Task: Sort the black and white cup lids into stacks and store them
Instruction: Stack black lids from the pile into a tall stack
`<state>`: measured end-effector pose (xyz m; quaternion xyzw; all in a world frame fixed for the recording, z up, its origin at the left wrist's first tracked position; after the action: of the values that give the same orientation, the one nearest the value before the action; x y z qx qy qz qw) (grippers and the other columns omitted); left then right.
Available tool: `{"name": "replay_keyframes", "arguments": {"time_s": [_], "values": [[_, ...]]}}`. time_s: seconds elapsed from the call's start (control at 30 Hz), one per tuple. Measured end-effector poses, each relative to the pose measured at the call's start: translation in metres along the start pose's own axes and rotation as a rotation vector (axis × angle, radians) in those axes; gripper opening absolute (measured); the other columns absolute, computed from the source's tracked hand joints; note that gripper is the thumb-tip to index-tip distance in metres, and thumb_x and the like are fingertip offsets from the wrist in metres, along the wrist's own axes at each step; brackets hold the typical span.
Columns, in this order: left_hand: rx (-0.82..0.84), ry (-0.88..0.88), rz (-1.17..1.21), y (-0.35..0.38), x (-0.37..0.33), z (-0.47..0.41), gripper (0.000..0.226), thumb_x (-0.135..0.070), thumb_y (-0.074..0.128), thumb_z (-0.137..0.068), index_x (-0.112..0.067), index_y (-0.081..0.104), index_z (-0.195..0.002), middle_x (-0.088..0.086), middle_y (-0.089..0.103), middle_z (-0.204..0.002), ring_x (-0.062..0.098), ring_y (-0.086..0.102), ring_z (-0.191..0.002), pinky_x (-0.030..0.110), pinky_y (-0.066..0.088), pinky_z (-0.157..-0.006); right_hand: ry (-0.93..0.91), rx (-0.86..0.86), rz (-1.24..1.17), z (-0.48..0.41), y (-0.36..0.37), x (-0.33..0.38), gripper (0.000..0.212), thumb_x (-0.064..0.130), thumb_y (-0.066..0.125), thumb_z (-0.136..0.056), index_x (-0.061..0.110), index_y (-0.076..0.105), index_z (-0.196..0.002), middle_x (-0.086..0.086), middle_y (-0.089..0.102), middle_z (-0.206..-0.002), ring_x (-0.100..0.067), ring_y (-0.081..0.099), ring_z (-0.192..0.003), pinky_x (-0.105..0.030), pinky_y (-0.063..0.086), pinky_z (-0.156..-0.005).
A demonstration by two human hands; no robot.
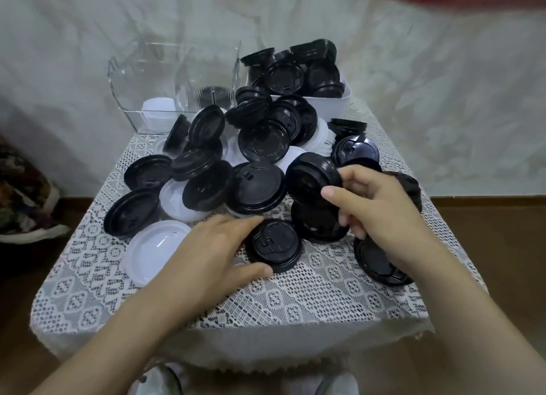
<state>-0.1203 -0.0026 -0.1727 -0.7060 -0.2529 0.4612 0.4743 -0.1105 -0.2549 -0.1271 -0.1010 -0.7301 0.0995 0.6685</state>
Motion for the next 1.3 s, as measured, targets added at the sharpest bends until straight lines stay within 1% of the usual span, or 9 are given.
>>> {"name": "replay_keyframes", "arguments": {"time_s": [0.2,0.4,0.5,0.6,0.87,1.0,1.1,1.17,1.3], "values": [[0.048,0.027,-0.04,0.005,0.008,0.004,0.094,-0.089,0.047,-0.075,-0.04,0.041,-0.154,-0.016,0.057,-0.146,0.009,0.048,-0.134,0.031,0.04,-0.109,0.232,0.032,-0.128,0.014,-0.002,-0.01,0.02,0.018,0.061,-0.1,0.027,0.072,-0.115,-0.004,0.05,-0.053,-0.017,0.044,-0.046,-0.023,0.036,-0.041],[-0.01,0.089,-0.101,0.003,0.006,0.014,0.092,-0.085,0.051,-0.076,-0.027,0.054,-0.147,-0.009,0.07,-0.128,0.014,0.057,-0.119,0.027,0.033,-0.102,0.323,0.174,-0.085,0.026,0.027,-0.011,0.025,0.027,0.054,-0.103,0.036,0.075,-0.112,-0.009,0.056,-0.062,-0.022,0.048,-0.054,-0.031,0.034,-0.053],[-0.039,0.109,-0.12,0.002,0.01,0.02,0.092,-0.084,0.053,-0.075,-0.024,0.057,-0.144,-0.009,0.072,-0.117,0.015,0.06,-0.113,0.031,0.032,-0.107,0.268,0.273,-0.05,0.028,0.035,-0.004,0.027,0.032,0.07,-0.095,0.033,0.07,-0.121,0.001,0.069,-0.072,-0.02,0.057,-0.056,-0.035,0.041,-0.054],[-0.033,0.097,-0.109,0.002,0.014,0.024,0.095,-0.085,0.05,-0.077,-0.029,0.046,-0.153,-0.012,0.069,-0.127,0.013,0.054,-0.128,0.033,0.021,-0.118,0.221,0.347,0.0,0.03,0.043,0.001,0.045,0.025,0.08,-0.085,0.033,0.064,-0.127,0.01,0.073,-0.086,-0.014,0.062,-0.061,-0.022,0.05,-0.055],[-0.017,0.049,-0.066,-0.004,0.008,0.021,0.102,-0.085,0.041,-0.076,-0.034,0.025,-0.163,-0.013,0.052,-0.151,0.001,0.028,-0.142,0.028,0.009,-0.123,0.15,0.358,0.176,0.034,0.052,-0.003,0.07,0.033,0.092,-0.072,0.055,0.054,-0.127,0.017,0.069,-0.123,-0.008,0.072,-0.097,-0.026,0.056,-0.066],[-0.102,0.032,0.095,-0.011,0.003,0.021,0.09,-0.081,0.049,-0.078,-0.038,0.038,-0.156,-0.019,0.058,-0.14,-0.002,0.042,-0.128,0.011,0.03,-0.102,0.056,0.311,0.195,0.034,0.049,0.0,0.071,0.037,0.09,-0.074,0.05,0.054,-0.134,0.021,0.07,-0.121,-0.006,0.072,-0.105,-0.032,0.054,-0.088],[-0.216,-0.046,0.501,-0.018,-0.006,0.023,0.048,-0.052,0.071,-0.088,-0.05,0.061,-0.135,-0.028,0.071,-0.118,-0.005,0.061,-0.113,0.01,0.045,-0.091,0.018,0.322,0.15,0.035,0.047,0.008,0.07,0.028,0.087,-0.078,0.047,0.053,-0.137,0.017,0.071,-0.121,-0.008,0.073,-0.101,-0.035,0.055,-0.093],[-0.206,-0.15,0.899,-0.022,-0.012,0.021,0.031,-0.024,0.074,-0.09,-0.036,0.074,-0.118,-0.015,0.078,-0.09,0.0,0.07,-0.085,0.015,0.052,-0.075,0.003,0.345,0.17,0.036,0.048,0.012,0.07,0.028,0.086,-0.08,0.048,0.051,-0.137,0.017,0.07,-0.123,-0.009,0.072,-0.105,-0.04,0.056,-0.097],[-0.113,-0.295,1.177,-0.02,-0.013,0.018,0.029,-0.027,0.072,-0.078,-0.013,0.076,-0.103,-0.007,0.058,-0.058,0.005,0.049,-0.052,0.017,0.04,-0.048,-0.037,0.304,0.276,0.038,0.051,0.016,0.091,0.062,0.085,-0.065,0.056,0.041,-0.144,0.025,0.061,-0.135,-0.003,0.06,-0.125,-0.044,0.049,-0.107]]}}
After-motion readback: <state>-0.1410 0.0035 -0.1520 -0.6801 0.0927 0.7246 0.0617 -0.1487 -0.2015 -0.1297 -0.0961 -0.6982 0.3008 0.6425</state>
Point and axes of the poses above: each hand's wrist, its own z-axis away from the middle knuckle, its own y-axis out of the palm, x = y × z, the point moved 2 cm from there along -z, towards the middle knuckle
